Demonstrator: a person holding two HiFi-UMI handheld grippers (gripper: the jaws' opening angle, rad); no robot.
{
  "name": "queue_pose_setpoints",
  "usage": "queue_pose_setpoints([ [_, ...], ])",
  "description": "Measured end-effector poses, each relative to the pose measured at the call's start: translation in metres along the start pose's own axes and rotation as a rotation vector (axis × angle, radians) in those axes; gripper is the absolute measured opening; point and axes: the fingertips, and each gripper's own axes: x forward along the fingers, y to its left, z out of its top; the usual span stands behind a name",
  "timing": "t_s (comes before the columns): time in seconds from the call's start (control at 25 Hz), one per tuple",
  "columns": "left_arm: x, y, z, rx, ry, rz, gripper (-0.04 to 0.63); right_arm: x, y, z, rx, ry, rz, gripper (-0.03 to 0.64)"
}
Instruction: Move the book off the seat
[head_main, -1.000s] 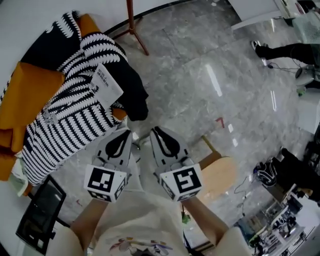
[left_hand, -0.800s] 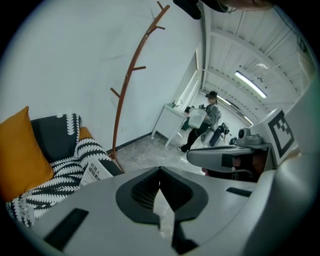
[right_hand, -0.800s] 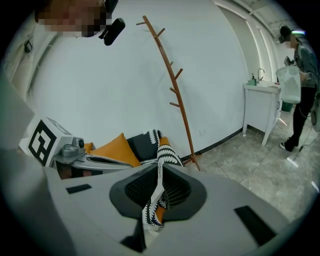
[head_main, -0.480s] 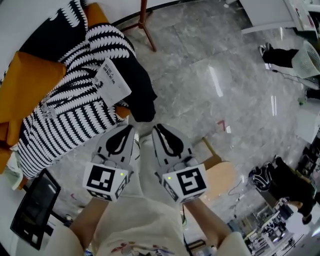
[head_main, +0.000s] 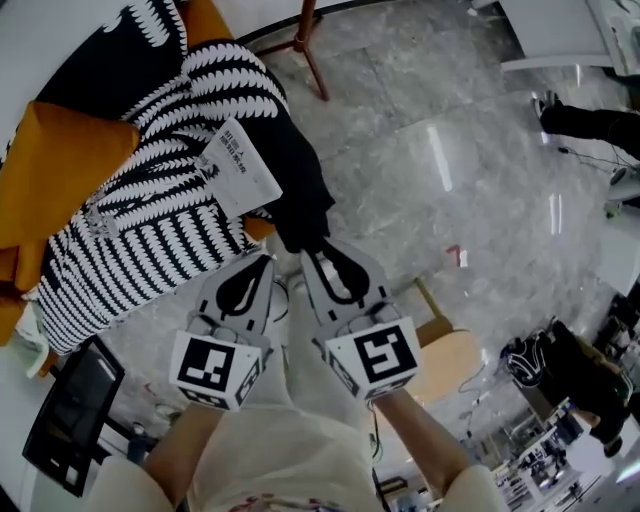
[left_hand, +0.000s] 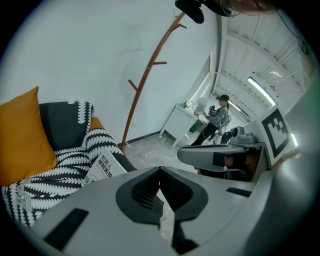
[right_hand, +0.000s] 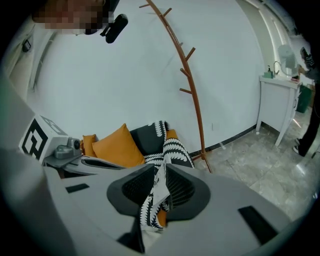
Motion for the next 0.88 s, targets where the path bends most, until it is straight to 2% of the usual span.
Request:
queue_pose_setpoints([
  [0.16, 0.007, 0.015, 0.002, -0.008, 0.002, 0.011, 0.009, 0.021, -0.005, -0.002, -0.005, 0.038, 0.019, 0.08],
  [0.68, 0.019, 0.058, -0.009, -0.016, 0.018, 0.033, 0.009, 0.07, -0.004, -0.023, -0.022, 0.109, 0.048, 0.103],
  [0.8, 0.023, 0.064, -0.011, 0.014, 0.04, 0.021, 0.009, 0.08, -0.004, -0.025, -0.019, 0.116, 0.055, 0.109],
  [0.88, 0.024, 0.063, -0.015, 0.065, 0.083, -0.001, 0.009, 0.08, -0.002, -0.024, -0.017, 0.121, 0.055, 0.112],
])
